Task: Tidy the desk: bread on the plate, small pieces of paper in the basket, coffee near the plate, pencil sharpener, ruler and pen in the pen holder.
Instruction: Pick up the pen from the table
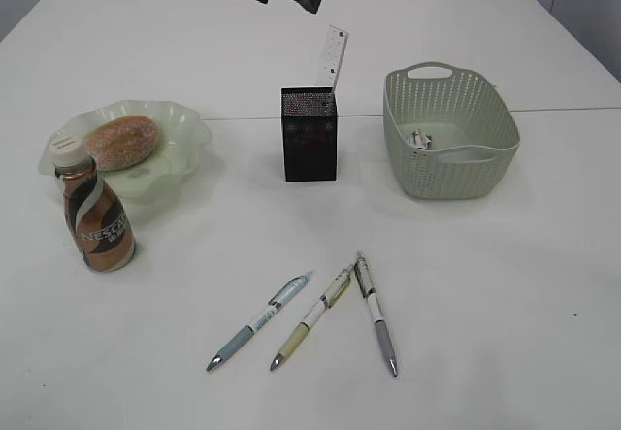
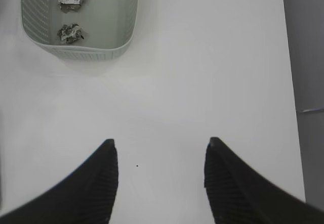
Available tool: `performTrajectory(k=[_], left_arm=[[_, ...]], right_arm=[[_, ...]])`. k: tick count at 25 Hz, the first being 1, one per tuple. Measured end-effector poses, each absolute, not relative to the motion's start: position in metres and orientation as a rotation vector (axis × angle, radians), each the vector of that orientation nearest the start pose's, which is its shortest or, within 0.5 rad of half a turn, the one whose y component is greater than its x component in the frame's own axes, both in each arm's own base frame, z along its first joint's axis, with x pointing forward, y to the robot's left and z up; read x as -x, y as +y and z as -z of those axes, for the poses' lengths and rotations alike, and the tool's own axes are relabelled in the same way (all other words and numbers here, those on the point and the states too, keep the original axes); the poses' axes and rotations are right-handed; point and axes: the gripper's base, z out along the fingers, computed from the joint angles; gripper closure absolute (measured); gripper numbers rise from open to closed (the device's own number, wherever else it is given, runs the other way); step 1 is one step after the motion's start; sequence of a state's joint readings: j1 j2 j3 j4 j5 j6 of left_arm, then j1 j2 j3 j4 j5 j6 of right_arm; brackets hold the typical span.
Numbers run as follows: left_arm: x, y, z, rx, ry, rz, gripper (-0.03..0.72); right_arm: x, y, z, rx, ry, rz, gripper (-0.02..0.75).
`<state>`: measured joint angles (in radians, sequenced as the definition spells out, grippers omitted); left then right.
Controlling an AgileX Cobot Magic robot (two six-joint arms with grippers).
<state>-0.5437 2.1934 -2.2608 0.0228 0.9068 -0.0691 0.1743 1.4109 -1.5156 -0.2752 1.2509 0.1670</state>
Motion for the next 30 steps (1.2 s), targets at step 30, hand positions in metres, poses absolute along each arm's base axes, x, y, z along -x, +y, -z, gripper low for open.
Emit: performTrajectory(k=[30], left_arm=[[-0.355, -0.264, -0.259, -0.86, 2.814, 0.201, 0.231]], right_arm=[[-0.252, 0.036, -0.414, 0.014, 2.561, 0.004, 0.333]])
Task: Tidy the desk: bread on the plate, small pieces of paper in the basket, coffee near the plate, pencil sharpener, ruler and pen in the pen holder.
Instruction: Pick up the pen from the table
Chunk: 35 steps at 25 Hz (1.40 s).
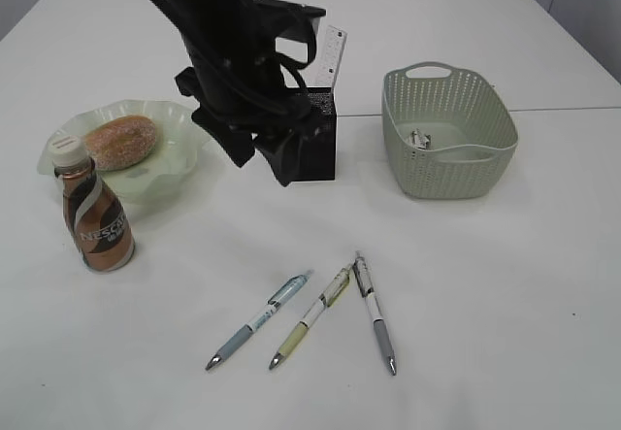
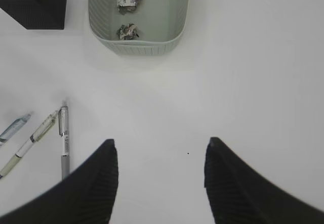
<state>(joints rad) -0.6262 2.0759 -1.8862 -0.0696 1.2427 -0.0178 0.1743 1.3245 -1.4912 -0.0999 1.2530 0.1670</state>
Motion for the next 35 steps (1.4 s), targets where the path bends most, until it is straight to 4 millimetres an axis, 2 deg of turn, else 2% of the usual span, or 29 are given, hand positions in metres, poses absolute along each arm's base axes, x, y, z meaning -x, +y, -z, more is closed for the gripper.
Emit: performTrajectory(k=[7, 13, 19, 22, 26, 35], left_arm=[[-0.359, -0.27, -0.211, -0.923, 2.901, 0.1, 0.243], [-0.363, -0.274, -0.173, -0.941, 2.978, 0.083, 0.271], [-0.358, -0.282, -0.171, -0.97, 2.973, 0.088, 0.272], [-0.348, -0.286, -0.163, -1.008, 2.99, 0.075, 0.273], [-0.338, -0.284, -0.149, -1.039, 3.039, 0.047, 0.274], [-0.329, -0.285, -0.139, -1.049, 3.078, 0.059, 0.275]], right_arm=[[-0.245, 0.034, -0.398, 0.017, 2.614, 0.015, 0.333], [-0.245, 0.034, -0.395, 0.019, 2.626, 0.023, 0.333], [-0.245, 0.033, -0.394, 0.019, 2.625, 0.034, 0.333], [-0.245, 0.033, -0.395, 0.02, 2.624, 0.037, 0.333], [-0.245, 0.033, -0.395, 0.02, 2.624, 0.038, 0.333], [-0.245, 0.033, -0.395, 0.02, 2.624, 0.039, 0.333]])
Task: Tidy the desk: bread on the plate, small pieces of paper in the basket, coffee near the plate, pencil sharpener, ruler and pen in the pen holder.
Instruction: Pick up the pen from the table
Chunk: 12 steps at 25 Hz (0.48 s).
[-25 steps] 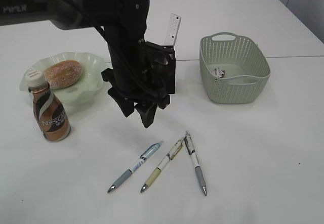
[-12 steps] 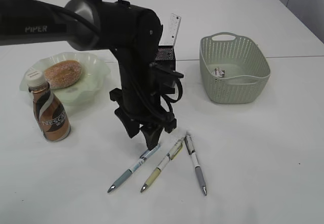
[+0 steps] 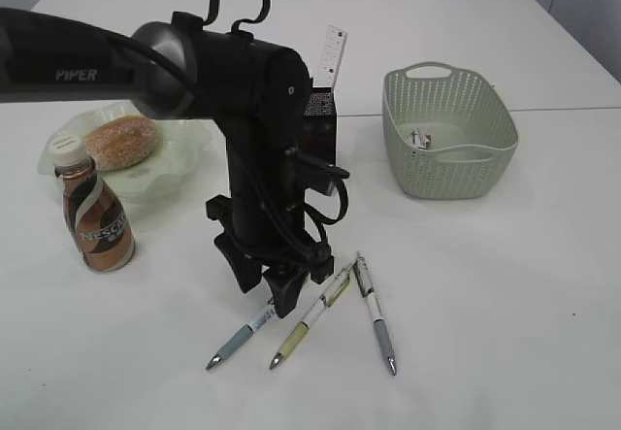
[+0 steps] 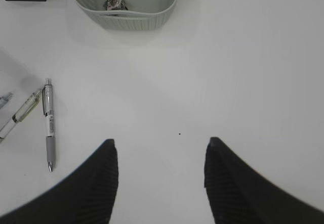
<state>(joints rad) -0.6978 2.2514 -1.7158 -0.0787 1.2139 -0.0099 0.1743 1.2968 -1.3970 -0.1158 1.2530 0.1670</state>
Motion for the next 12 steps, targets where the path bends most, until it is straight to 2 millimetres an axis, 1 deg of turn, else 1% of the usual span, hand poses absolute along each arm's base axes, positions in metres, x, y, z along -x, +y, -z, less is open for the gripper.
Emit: performTrajectory(k=[8, 12], left_arm=[[-0.328, -0.2818, -0.1353, -1.065, 3.08, 0.026, 0.276], [-0.3287, -0.2822, -0.1334, -1.064, 3.076, 0.026, 0.304]], right_arm=[[-0.2449, 0.033, -0.3945, 0.02, 2.624, 0.039, 0.333], [-0.2449, 0.033, -0.3945, 0.02, 2.624, 0.039, 0.333]])
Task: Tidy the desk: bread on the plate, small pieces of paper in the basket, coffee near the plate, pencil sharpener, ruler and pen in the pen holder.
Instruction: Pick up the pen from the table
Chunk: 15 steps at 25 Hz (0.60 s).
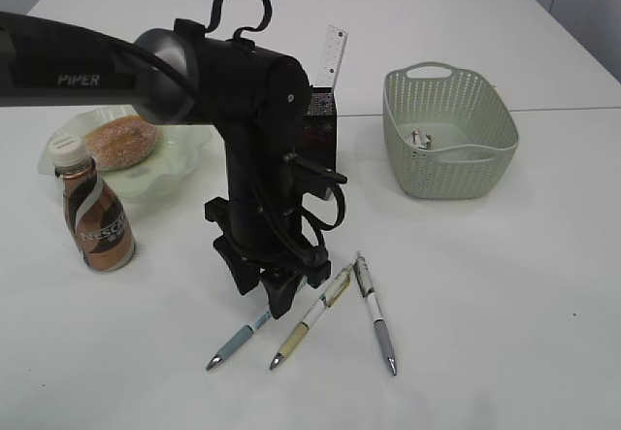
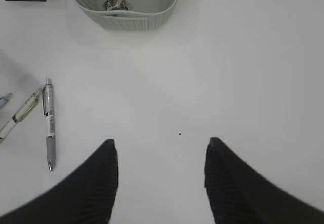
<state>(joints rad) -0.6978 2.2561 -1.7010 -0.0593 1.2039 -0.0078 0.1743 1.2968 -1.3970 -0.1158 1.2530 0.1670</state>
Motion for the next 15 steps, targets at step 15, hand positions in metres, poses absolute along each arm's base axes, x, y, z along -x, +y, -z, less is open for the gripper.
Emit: performTrajectory(k=[15], left_arm=[[-0.3321, -0.2849, -0.1289, -1.052, 3.042, 0.046, 0.323]], right_arm=[[-0.245, 0.0324, -0.3946, 0.02, 2.623, 0.049, 0.333]])
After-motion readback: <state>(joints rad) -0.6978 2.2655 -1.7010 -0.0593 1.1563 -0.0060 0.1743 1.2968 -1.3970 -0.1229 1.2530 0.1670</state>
